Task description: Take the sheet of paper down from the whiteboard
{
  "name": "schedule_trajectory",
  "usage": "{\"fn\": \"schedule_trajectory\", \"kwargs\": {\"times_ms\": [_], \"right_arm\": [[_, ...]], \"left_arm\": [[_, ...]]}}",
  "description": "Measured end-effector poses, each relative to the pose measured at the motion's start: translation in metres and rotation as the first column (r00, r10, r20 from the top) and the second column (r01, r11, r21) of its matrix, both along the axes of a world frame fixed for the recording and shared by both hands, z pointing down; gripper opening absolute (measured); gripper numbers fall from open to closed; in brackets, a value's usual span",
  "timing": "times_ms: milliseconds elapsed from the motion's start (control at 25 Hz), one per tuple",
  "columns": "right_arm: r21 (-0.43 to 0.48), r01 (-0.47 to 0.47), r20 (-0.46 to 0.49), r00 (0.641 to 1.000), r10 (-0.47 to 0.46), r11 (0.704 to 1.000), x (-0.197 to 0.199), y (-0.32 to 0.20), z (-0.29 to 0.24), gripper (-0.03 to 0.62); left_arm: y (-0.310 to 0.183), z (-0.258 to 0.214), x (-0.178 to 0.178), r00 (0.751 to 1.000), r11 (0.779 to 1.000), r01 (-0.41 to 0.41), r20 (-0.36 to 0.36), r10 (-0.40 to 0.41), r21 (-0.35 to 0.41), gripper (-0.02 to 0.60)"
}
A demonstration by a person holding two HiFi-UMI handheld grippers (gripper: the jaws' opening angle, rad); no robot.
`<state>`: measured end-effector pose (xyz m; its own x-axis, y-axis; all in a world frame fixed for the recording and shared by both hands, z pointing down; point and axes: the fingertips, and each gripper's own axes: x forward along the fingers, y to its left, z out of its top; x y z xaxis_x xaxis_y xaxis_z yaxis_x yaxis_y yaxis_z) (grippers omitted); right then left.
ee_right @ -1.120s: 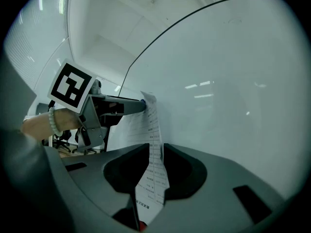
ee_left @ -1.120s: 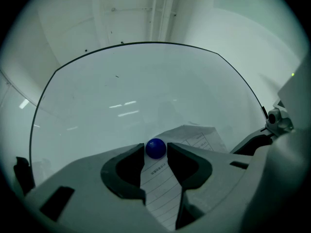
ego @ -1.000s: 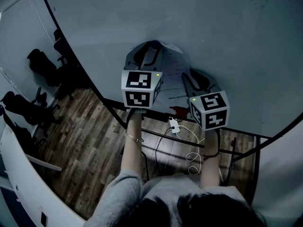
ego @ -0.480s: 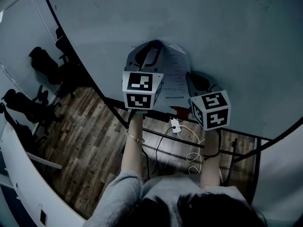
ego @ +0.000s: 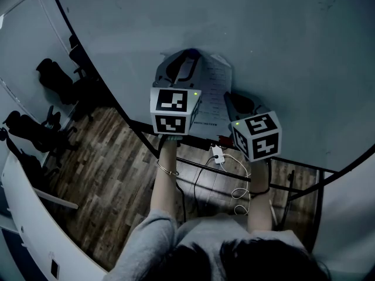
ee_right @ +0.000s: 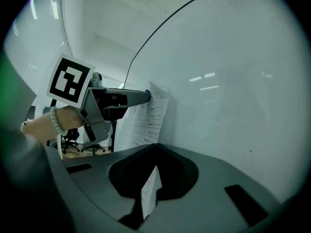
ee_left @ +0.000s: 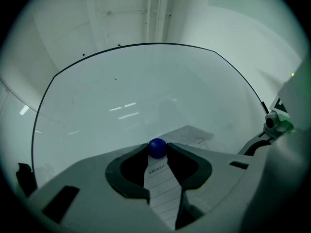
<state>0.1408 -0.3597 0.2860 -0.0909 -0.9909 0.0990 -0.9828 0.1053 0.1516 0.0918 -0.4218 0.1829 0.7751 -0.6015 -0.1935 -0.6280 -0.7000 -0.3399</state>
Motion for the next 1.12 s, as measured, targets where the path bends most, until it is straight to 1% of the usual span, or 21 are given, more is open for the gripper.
{"fn": "schedule_trajectory", "kwargs": {"times_ms": [680, 1000, 1120], "right_arm": [[-0.031, 0.014, 0.039, 0.999, -0.013, 0.999, 0.001, 0.001, 0.012, 0.000], [-0.029, 0.020, 0.071, 0.997, -0.018, 0.999, 0.002, 0.003, 0.016, 0.000], [-0.034, 0.018, 0.080, 0.997, -0.015, 0.999, 0.004, 0.005, 0.019, 0.000]], "left_arm": [[0.001, -0.001, 0.003, 1.000, 1.000, 0.004, 0.004, -0.004, -0.006, 0.127], [0.003, 0.000, 0.004, 1.000, 1.000, 0.002, 0.003, -0.002, -0.007, 0.127], [0.004, 0.000, 0.005, 1.000, 1.000, 0.001, -0.006, -0.001, -0.012, 0.127]]}}
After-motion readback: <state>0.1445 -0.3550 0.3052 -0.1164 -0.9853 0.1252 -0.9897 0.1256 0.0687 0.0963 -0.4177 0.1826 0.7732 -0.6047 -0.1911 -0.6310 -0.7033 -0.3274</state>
